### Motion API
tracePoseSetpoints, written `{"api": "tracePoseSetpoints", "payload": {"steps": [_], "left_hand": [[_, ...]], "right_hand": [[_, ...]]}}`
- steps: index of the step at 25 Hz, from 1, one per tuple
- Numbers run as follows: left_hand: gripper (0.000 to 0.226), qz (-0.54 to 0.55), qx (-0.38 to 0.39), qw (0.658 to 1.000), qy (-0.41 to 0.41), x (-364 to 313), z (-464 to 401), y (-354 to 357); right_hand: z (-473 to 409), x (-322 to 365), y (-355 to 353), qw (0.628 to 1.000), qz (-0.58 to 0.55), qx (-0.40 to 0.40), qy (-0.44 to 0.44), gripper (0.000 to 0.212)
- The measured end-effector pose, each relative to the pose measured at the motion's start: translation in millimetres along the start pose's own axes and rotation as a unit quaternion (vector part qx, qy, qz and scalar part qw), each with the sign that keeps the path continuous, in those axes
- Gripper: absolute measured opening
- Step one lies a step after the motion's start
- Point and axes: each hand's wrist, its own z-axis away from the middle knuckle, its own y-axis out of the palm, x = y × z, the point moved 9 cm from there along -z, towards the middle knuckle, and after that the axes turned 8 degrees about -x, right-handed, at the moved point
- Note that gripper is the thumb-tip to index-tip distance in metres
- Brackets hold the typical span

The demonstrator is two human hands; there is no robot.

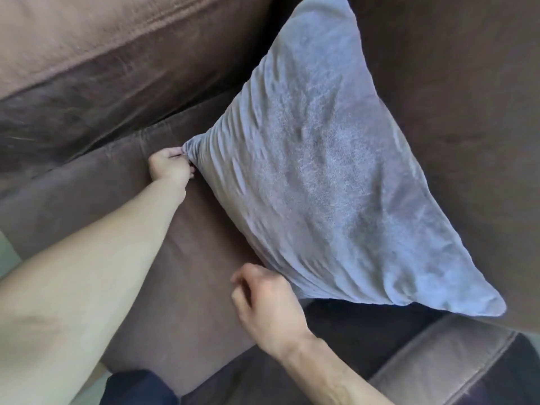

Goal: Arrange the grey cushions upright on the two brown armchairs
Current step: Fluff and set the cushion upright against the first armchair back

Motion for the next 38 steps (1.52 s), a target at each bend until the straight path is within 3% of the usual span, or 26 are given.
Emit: {"api": "tracePoseSetpoints", "payload": {"steps": [1,3,5,6,8,12,17,21,23,27,31,34,38], "left_hand": [[0.015,0.003,0.009,1.000,0.001,-2.1,2.7,0.4],[0.015,0.013,0.020,1.000,-0.007,0.6,2.3,0.3],[0.017,0.025,0.022,0.999,-0.019,5.4,-1.3,-0.5],[0.019,0.030,0.026,0.999,-0.020,6.2,-3.0,1.0],[0.018,0.046,0.038,0.998,-0.018,8.5,-5.5,3.0],[0.012,0.080,0.048,0.995,-0.025,12.8,-4.7,1.5],[0.023,0.009,0.016,0.999,-0.038,10.4,-9.2,5.9],[0.029,-0.020,0.001,1.000,0.004,-12.2,-7.5,10.1],[0.028,-0.021,-0.017,0.999,0.031,-20.1,-7.4,5.9],[0.016,-0.024,-0.018,0.997,0.077,-21.7,1.1,4.6],[0.019,-0.032,-0.008,0.997,0.071,-2.6,-7.0,-3.7],[0.024,-0.082,-0.017,0.992,0.094,-4.6,-1.1,-3.1],[0.017,-0.112,-0.079,0.986,0.100,-18.1,12.2,-6.0]], "right_hand": [[10.3,-46.6,30.0,0.993,-0.012,0.038,0.114,0.020],[32.6,-141.8,66.3,0.934,-0.060,0.036,0.350,0.023],[55.8,-203.5,81.2,0.842,-0.121,-0.034,0.524,0.028],[61.4,-222.2,85.0,0.802,-0.165,-0.086,0.567,0.033],[59.3,-239.7,90.2,0.754,-0.269,-0.198,0.565,0.044],[57.8,-252.7,88.5,0.723,-0.322,-0.332,0.514,0.044],[65.8,-251.5,88.3,0.743,-0.300,-0.285,0.526,0.005],[74.7,-261.3,88.7,0.724,-0.279,-0.239,0.584,0.015],[78.4,-259.2,86.0,0.707,-0.306,-0.244,0.589,0.014],[90.6,-239.3,72.0,0.708,-0.336,-0.254,0.567,0.018],[105.7,-230.8,75.8,0.675,-0.365,-0.293,0.571,0.023],[98.8,-234.3,95.5,0.657,-0.364,-0.265,0.605,0.021],[86.9,-243.1,80.4,0.699,-0.287,-0.256,0.603,0.011]]}}
